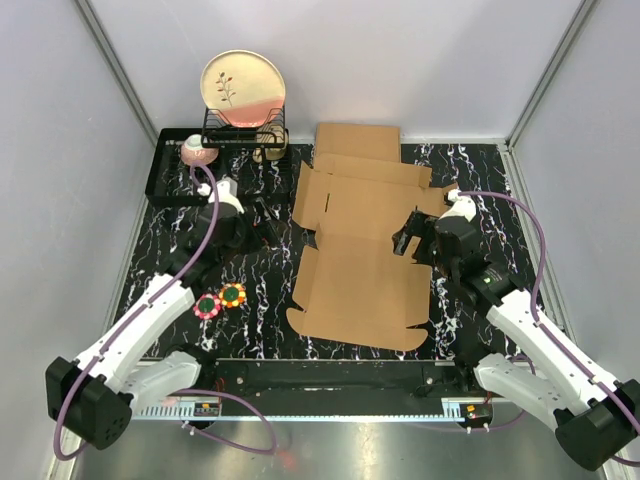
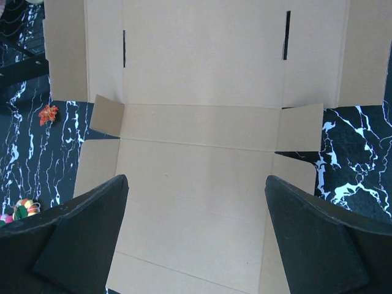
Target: Fold the paper box
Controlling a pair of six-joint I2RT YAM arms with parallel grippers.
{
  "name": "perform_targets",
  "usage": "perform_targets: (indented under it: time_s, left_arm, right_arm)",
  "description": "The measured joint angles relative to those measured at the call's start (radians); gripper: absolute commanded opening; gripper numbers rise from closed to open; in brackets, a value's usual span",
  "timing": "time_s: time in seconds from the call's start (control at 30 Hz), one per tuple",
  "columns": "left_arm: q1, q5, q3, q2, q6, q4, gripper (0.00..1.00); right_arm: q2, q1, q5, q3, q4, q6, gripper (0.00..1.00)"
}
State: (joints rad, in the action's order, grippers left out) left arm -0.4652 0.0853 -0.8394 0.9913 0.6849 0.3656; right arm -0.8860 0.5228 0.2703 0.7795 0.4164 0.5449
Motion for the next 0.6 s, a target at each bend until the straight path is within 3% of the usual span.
perform_targets:
  time_s: [0.1, 0.2, 0.3, 0.43, 0.6]
  left_arm:
    - [0.0, 0.033, 0.014, 0.026, 0.009, -0.031, 0.99]
    - [0.0, 0.09, 0.011, 0.116, 0.042, -0.076, 0.88]
    - [-0.004, 0.143, 0.033, 0.248, 0.08, -0.19, 0.85]
    - [-0.028, 0.207, 0.102, 0.386, 0.116, -0.366, 0.85]
    - [-0.052, 0.248, 0.073, 0.558, 0.107, -0.499, 0.84]
  right_arm:
    - [0.0, 0.0, -0.003, 0.0, -0.01, 0.0, 1.0]
    - [-0.004, 0.0, -0.005, 0.0, -0.016, 0.001, 1.0]
    - [-0.011, 0.0, -0.017, 0.0, -0.026, 0.002, 1.0]
    - [-0.008, 0.0, -0.028, 0.0, -0.028, 0.003, 1.0]
    - [0.015, 0.0, -0.029, 0.0, -0.025, 0.002, 1.0]
